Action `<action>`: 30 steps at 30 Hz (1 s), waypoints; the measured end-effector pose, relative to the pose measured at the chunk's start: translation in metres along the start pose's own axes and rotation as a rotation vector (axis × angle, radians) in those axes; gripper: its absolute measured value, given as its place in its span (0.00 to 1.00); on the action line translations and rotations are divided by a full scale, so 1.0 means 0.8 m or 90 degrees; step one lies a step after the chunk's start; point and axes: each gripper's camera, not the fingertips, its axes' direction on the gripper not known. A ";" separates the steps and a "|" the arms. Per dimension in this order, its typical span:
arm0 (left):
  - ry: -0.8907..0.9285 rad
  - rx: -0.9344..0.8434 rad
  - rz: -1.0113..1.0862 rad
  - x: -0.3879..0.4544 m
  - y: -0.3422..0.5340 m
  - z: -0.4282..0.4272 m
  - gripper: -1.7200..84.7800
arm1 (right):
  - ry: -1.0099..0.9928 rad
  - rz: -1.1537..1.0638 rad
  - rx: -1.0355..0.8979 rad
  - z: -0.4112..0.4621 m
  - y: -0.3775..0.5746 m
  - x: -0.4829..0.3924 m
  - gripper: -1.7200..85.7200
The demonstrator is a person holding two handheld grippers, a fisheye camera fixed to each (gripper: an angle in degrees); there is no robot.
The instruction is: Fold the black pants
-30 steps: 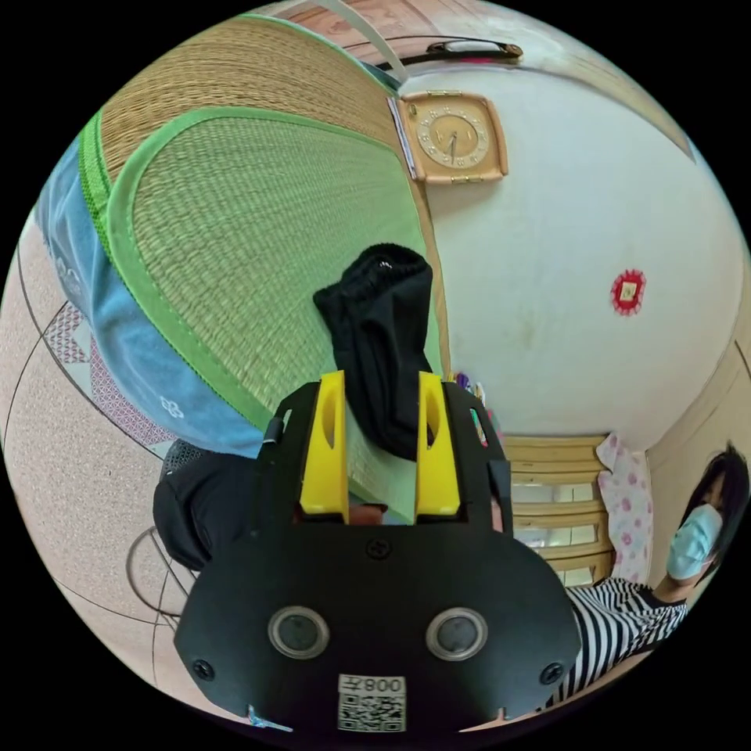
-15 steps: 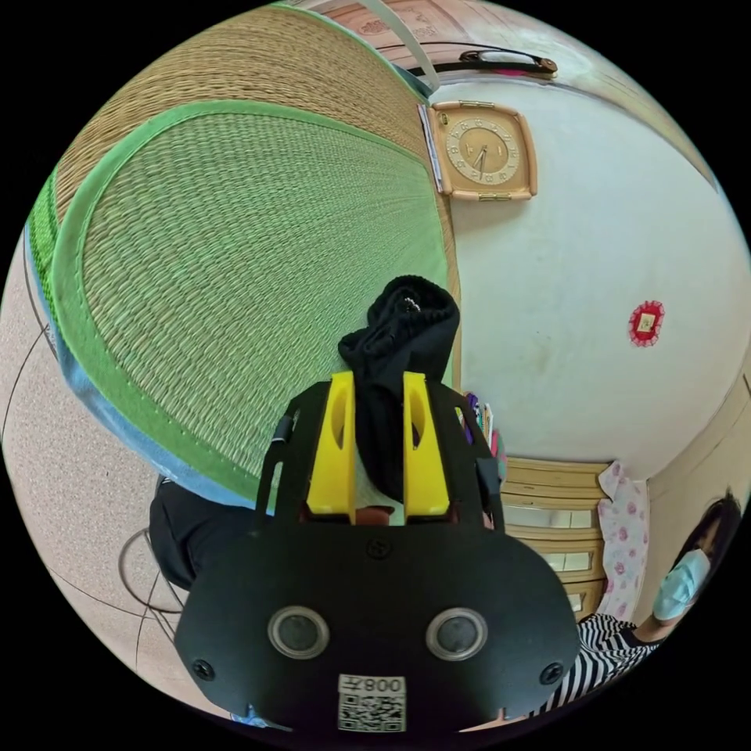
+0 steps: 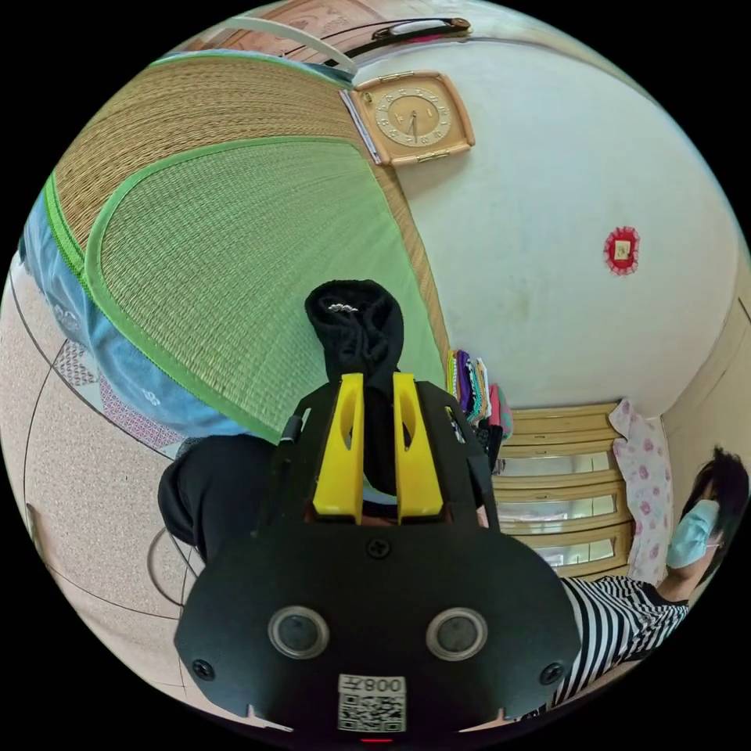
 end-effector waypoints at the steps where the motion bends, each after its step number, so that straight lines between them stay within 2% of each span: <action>1: 0.003 -0.005 0.007 0.006 0.009 0.016 0.10 | -0.007 -0.003 0.006 0.003 0.016 -0.006 0.04; 5: 0.010 -0.027 0.037 0.030 0.030 0.075 0.10 | -0.036 -0.018 0.039 0.007 0.059 -0.028 0.04; 11: 0.030 -0.083 0.110 0.095 0.042 0.224 0.10 | -0.069 -0.071 0.117 -0.021 0.100 -0.089 0.04; 14: 0.064 -0.114 0.170 0.150 0.044 0.320 0.09 | -0.051 -0.132 0.165 -0.062 0.110 -0.152 0.04; 18: 0.163 -0.147 0.271 0.259 0.055 0.470 0.09 | 0.000 -0.260 0.258 -0.151 0.144 -0.282 0.04; 22: 0.293 -0.185 0.382 0.390 0.091 0.628 0.09 | 0.075 -0.395 0.397 -0.256 0.238 -0.420 0.04; 25: 0.362 -0.234 0.459 0.472 0.140 0.748 0.09 | 0.121 -0.459 0.509 -0.314 0.332 -0.481 0.04; 30: 0.367 -0.361 0.541 0.531 0.243 0.958 0.09 | 0.173 -0.469 0.661 -0.349 0.469 -0.477 0.04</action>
